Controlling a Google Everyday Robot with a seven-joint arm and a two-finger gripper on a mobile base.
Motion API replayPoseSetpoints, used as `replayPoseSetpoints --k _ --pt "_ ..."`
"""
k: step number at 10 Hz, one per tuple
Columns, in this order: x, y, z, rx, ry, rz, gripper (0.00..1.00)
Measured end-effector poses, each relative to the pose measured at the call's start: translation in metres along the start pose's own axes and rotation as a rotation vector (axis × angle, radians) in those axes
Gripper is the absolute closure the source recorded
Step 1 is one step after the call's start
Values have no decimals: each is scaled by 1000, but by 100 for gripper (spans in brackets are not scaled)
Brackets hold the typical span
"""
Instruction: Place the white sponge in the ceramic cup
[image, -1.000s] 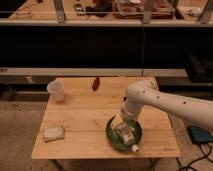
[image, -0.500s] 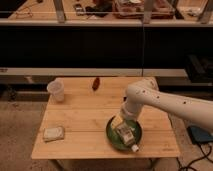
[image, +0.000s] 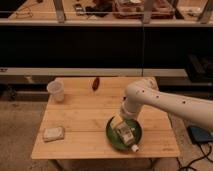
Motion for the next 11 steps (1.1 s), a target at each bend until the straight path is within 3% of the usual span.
replayPoseSetpoints --k 2,3,4,11 --pt "41 -51 -11 -24 62 -205 20" --pt "53 -80 -14 -36 82 -323 20" --pt "57 -99 -14 -40 87 -392 20" --pt "60 -104 -13 -43 94 -414 20"
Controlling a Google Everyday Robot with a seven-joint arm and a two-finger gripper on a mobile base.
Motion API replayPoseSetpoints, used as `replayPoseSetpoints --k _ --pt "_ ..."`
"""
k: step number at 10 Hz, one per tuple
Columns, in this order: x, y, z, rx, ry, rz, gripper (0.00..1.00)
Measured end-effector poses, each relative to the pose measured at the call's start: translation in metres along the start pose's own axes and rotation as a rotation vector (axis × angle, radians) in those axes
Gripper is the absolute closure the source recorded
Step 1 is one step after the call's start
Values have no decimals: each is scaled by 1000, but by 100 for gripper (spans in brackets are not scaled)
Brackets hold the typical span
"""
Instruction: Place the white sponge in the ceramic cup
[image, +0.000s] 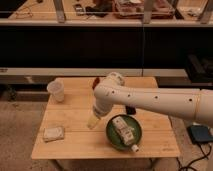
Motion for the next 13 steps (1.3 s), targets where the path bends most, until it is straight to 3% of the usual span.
replayPoseSetpoints --k 1,3,5,6,8,11,13 --pt "16 -1 0 7 38 -17 20" --pt "76 -16 -2 32 183 -123 20" --pt "130 -50 -2 92 384 -290 20" --pt "146 -66 -3 111 463 -354 20" --pt "163 -82 -6 126 552 -420 20" --pt "165 -83 -7 124 559 -429 20" --pt "159 -105 22 135 505 -523 20"
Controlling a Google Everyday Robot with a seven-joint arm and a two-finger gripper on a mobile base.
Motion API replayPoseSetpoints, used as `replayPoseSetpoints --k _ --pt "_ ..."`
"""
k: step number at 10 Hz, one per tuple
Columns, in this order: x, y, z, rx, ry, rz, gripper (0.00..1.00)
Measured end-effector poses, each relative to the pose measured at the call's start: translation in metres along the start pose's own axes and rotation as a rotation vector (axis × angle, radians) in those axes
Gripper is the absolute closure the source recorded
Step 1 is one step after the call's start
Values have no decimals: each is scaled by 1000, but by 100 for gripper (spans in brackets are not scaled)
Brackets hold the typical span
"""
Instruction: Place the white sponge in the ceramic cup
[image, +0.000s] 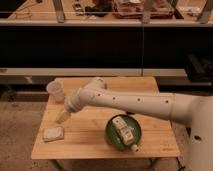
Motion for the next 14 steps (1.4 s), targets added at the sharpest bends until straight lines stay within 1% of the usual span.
replayPoseSetpoints --k 2,4,5,7,8,9,11,12,14 --pt "-11 -28 40 70 -52 -103 20" --pt "-14 -35 71 109 -77 -165 20" --pt "-14 -30 84 118 -84 -178 20" --pt "-15 -27 100 136 -87 -189 20" --pt "-17 -31 110 159 -85 -198 20" --pt "-23 -40 120 198 -82 -215 20" --pt "-31 -53 127 242 -73 -241 20" --pt "-35 -56 129 255 -67 -249 20" --pt "-43 -54 130 257 -68 -249 20"
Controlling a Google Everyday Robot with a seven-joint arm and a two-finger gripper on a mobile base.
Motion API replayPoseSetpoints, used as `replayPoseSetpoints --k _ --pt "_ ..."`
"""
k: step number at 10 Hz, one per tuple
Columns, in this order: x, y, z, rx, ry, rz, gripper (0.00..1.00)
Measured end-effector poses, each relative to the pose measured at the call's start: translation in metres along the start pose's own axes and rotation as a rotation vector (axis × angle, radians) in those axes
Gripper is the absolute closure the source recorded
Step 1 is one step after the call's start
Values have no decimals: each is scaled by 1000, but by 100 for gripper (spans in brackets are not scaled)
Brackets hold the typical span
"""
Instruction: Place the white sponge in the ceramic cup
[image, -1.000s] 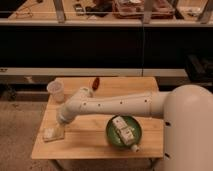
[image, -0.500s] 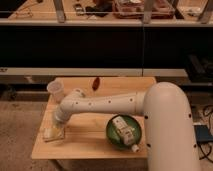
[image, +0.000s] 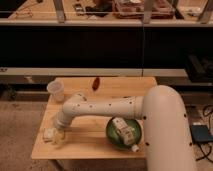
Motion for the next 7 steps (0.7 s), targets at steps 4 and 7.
replayPoseSetpoints --k 4,7 --pt "-23 3 -2 -8 -23 9 30" --pt "-31 2 -2 -3 -34 7 61"
